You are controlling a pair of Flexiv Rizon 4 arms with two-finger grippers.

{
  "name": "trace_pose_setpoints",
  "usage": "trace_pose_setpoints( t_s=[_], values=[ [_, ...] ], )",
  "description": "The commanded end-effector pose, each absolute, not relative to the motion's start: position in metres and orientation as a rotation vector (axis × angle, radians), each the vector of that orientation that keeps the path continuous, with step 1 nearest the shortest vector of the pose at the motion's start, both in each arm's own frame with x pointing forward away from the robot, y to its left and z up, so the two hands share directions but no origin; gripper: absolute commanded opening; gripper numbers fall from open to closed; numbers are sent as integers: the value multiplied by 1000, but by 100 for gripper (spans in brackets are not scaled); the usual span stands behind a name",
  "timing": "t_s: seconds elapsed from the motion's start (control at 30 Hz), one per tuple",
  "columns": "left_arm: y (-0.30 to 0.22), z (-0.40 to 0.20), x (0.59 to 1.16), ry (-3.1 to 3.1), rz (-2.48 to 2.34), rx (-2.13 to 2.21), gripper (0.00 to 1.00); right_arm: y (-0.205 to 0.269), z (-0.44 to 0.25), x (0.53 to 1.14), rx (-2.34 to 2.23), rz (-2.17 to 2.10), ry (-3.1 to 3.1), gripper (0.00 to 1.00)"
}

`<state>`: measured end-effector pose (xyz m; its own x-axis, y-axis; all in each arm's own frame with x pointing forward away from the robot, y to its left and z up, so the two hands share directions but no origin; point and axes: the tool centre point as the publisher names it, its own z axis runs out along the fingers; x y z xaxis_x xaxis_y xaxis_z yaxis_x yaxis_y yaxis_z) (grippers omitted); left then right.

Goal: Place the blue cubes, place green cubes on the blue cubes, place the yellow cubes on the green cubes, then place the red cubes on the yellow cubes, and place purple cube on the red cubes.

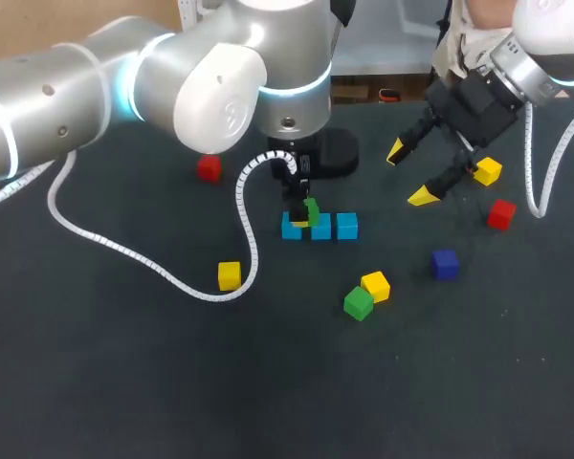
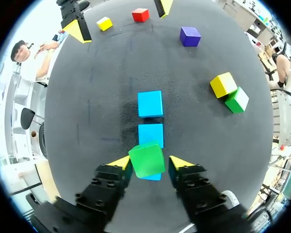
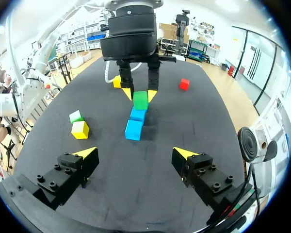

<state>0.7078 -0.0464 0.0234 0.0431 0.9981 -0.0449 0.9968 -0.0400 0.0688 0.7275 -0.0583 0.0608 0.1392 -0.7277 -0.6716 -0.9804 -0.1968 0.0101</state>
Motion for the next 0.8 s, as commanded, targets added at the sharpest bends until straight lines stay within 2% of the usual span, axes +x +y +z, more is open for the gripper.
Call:
trace_pose_setpoints(
  t_s=[0.03, 0.53, 0.8],
  values=[
    [-45, 22, 710, 2128, 16, 2211, 100, -58, 61, 727, -1987, 777, 1634, 100],
    [-30, 53, 709, 2209, -52, 2040, 100, -58, 61, 727, -1987, 777, 1634, 100],
    [-19, 72, 674, 2209, -44, 1970, 100, -58, 61, 727, -1987, 777, 1634, 100]
  ],
)
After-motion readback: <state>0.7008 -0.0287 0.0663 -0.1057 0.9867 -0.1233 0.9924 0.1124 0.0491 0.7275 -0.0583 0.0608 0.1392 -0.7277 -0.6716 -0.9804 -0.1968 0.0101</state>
